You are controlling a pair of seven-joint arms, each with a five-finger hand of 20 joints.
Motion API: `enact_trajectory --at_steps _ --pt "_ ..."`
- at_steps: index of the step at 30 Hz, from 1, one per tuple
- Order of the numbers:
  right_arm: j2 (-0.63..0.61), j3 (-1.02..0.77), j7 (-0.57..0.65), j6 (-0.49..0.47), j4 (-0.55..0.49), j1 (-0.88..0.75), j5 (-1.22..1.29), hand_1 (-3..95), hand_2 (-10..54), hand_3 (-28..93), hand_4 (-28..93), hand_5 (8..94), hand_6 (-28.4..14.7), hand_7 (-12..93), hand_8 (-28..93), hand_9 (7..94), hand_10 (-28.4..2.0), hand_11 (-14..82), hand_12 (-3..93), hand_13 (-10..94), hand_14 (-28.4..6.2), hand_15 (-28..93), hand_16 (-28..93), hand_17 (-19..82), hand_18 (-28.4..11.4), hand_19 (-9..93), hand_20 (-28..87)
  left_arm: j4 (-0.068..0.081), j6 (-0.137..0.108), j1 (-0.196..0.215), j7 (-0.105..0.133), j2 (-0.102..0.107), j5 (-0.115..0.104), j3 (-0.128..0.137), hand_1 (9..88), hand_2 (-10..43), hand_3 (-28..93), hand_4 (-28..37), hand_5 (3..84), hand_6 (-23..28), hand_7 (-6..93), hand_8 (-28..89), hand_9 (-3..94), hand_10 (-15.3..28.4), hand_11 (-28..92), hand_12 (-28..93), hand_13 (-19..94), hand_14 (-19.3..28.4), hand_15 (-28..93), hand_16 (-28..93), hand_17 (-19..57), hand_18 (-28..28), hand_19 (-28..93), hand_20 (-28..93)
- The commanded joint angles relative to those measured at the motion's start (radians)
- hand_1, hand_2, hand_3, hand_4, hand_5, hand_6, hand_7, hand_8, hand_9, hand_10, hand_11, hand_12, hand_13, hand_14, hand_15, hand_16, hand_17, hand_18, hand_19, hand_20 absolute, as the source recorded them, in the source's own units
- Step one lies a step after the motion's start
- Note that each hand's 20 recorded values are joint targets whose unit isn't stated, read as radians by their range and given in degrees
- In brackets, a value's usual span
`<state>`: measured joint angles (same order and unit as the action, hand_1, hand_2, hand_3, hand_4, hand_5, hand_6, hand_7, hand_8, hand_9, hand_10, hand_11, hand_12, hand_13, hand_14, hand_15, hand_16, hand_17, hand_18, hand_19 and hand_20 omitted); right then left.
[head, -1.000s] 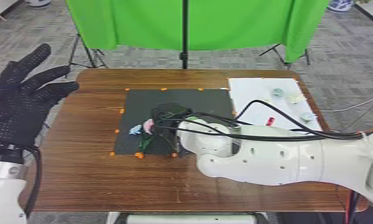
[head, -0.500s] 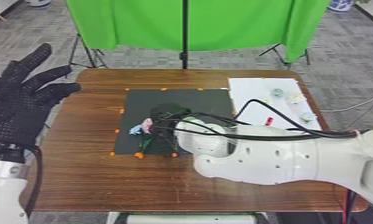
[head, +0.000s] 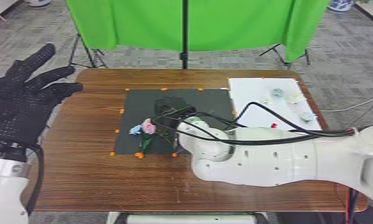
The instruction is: Arrange flowers
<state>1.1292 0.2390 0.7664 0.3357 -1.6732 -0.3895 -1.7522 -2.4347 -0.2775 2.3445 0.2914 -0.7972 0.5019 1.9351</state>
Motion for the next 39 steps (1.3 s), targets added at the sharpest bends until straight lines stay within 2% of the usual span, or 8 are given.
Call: enact_trajectory --at_steps 1,7,12,17,19,26,29,39 --pt "-0.058 -0.019 -0.038 0.014 -0.073 0.012 -0.022 19.4 10.6 86 -24 73.4 0.4 14 -13 92.7 -13.2 37.9 20.8 81 -11.2 75 19 33 -23.1 86 19 -0.009 -0.010 0.045 -0.014 -0.024 0.006 0.009 20.9 10.6 74 -28.3 29.4 6.5 19.3 -13 36.3 20.6 26 15 37 28.4 58 -6 -4.8 28.4 61 28" --pt "-0.162 -0.137 -0.057 0.000 -0.156 -0.024 -0.016 19.5 10.2 85 -24 69.7 -0.2 14 -13 89.1 -14.5 33.4 19.5 79 -11.4 69 18 32 -22.7 83 17 -0.023 -0.040 0.144 0.035 -0.054 -0.007 0.059 20.3 9.9 75 -28.3 30.2 6.7 18.8 -12 35.7 20.8 27 14 33 28.4 58 -7 -5.8 28.4 60 29" --pt "-0.289 -0.384 -0.033 -0.118 -0.229 -0.167 -0.034 19.2 9.4 84 -24 58.8 -2.0 13 -12 78.4 -16.0 28.6 17.2 73 -12.7 63 15 30 -22.9 80 14 -0.034 -0.065 0.223 0.073 -0.089 -0.020 0.089 19.5 9.5 75 -28.3 30.4 6.5 18.9 -12 35.1 21.2 27 14 31 28.4 59 -8 -6.5 28.4 59 29" --pt "-0.395 -0.555 0.062 -0.120 -0.246 -0.283 -0.030 20.5 7.6 81 -24 52.7 -2.9 13 -12 73.5 -16.7 26.9 16.3 70 -12.7 62 14 30 -23.1 80 13 -0.017 -0.075 0.248 0.101 -0.104 -0.031 0.079 18.2 9.1 76 -28.3 30.6 6.3 18.3 -12 33.3 20.9 27 14 27 28.4 59 -10 -6.8 28.1 59 28" --pt "-0.422 -0.601 0.119 -0.112 -0.239 -0.315 -0.029 21.5 7.1 79 -24 50.5 -3.4 13 -11 73.1 -16.7 26.8 16.1 71 -11.7 63 14 33 -22.9 83 12 -0.013 -0.083 0.257 0.120 -0.110 -0.054 0.072 17.6 9.0 76 -28.3 29.9 5.9 17.9 -11 34.1 21.3 28 14 27 28.4 60 -11 -7.0 27.5 59 28" --pt "-0.472 -0.781 0.277 -0.092 -0.204 -0.481 -0.093 23.0 6.0 73 -22 43.5 -6.1 10 -10 73.2 -17.7 29.0 15.6 75 -10.1 65 14 42 -22.1 93 -1 -0.015 -0.085 0.275 0.121 -0.126 -0.044 0.076 15.9 8.6 76 -28.3 28.5 4.5 17.2 -11 34.2 21.4 31 12 26 28.4 60 -11 -7.8 26.8 58 27" --pt "-0.481 -0.867 0.352 -0.096 -0.197 -0.558 -0.104 23.6 5.2 72 -22 42.9 -7.2 10 -10 73.9 -18.3 28.7 15.4 77 -10.2 64 13 45 -22.0 93 0 -0.013 -0.085 0.261 0.107 -0.125 -0.044 0.069 15.8 8.5 76 -28.3 28.5 4.5 17.0 -11 33.6 21.1 30 12 25 28.4 60 -11 -7.9 26.6 57 27" --pt "-0.511 -0.949 0.469 -0.115 -0.132 -0.650 -0.122 25.1 4.5 70 -21 44.3 -9.2 9 -10 78.2 -19.5 27.0 14.7 83 -9.3 61 13 54 -21.4 93 3 -0.014 -0.089 0.258 0.113 -0.117 -0.053 0.056 16.5 8.6 76 -28.3 28.7 5.3 16.8 -11 32.8 20.8 30 12 25 28.4 60 -12 -7.8 26.5 57 27"
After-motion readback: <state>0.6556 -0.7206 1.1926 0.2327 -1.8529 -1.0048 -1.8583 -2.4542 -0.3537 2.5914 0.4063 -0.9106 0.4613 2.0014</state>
